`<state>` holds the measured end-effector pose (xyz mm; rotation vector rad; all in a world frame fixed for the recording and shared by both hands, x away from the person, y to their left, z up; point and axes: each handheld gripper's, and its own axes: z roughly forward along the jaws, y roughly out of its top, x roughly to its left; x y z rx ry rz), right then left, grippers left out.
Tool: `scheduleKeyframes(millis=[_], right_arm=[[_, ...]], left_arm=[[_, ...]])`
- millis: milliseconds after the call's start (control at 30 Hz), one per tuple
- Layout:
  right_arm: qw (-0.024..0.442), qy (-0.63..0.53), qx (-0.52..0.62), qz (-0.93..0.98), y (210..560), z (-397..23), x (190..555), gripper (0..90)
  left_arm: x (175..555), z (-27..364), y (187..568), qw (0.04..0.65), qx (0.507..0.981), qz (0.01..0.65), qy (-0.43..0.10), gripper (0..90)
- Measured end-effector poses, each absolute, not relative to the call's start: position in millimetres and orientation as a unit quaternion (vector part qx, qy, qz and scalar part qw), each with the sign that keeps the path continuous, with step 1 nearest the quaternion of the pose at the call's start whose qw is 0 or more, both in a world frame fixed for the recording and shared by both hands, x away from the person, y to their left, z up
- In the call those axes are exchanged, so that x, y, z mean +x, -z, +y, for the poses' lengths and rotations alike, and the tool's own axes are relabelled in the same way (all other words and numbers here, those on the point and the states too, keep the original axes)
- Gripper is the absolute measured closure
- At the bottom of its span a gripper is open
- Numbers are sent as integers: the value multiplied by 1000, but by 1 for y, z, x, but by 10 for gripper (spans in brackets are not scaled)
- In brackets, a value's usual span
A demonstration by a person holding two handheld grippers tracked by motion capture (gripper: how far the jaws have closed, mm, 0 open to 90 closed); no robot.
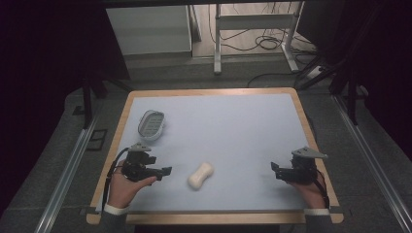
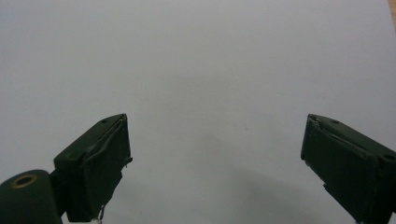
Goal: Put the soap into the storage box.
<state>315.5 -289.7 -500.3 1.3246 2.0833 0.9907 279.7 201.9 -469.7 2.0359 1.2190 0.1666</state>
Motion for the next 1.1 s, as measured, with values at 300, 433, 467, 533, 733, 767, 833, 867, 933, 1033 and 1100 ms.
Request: scheduleKeyframes(millis=[300, 433, 467, 533, 733, 767, 833, 867, 933, 1033, 1100], right_arm=[[238, -360, 483, 762, 501, -290, 316, 79], [240, -362, 483, 761, 501, -290, 315, 79], [240, -363, 480, 762, 501, -290, 315, 81], [240, -363, 479, 762, 501, -289, 315, 82], [240, -360, 478, 764, 501, -289, 315, 82], [240, -360, 478, 764, 501, -289, 315, 82], [240, -358, 479, 765, 501, -290, 315, 82], [241, -358, 480, 763, 502, -291, 315, 82], [241, -359, 480, 763, 502, -291, 315, 83], [241, -359, 480, 763, 501, -291, 314, 83], [241, -358, 481, 763, 501, -290, 314, 83]], left_arm=[[283, 190, 472, 359, 807, 465, -55, 200], [284, 187, 473, 358, 809, 463, -52, 199], [285, 184, 473, 356, 811, 461, -50, 199], [286, 181, 474, 350, 814, 462, -48, 201], [287, 172, 476, 349, 818, 454, -51, 217], [288, 170, 476, 349, 819, 453, -50, 217], [290, 167, 478, 347, 820, 452, -49, 217], [291, 163, 478, 346, 823, 449, -47, 216], [291, 161, 479, 346, 824, 447, -45, 216], [293, 155, 480, 342, 828, 443, -41, 216], [294, 150, 481, 340, 830, 439, -42, 220]])
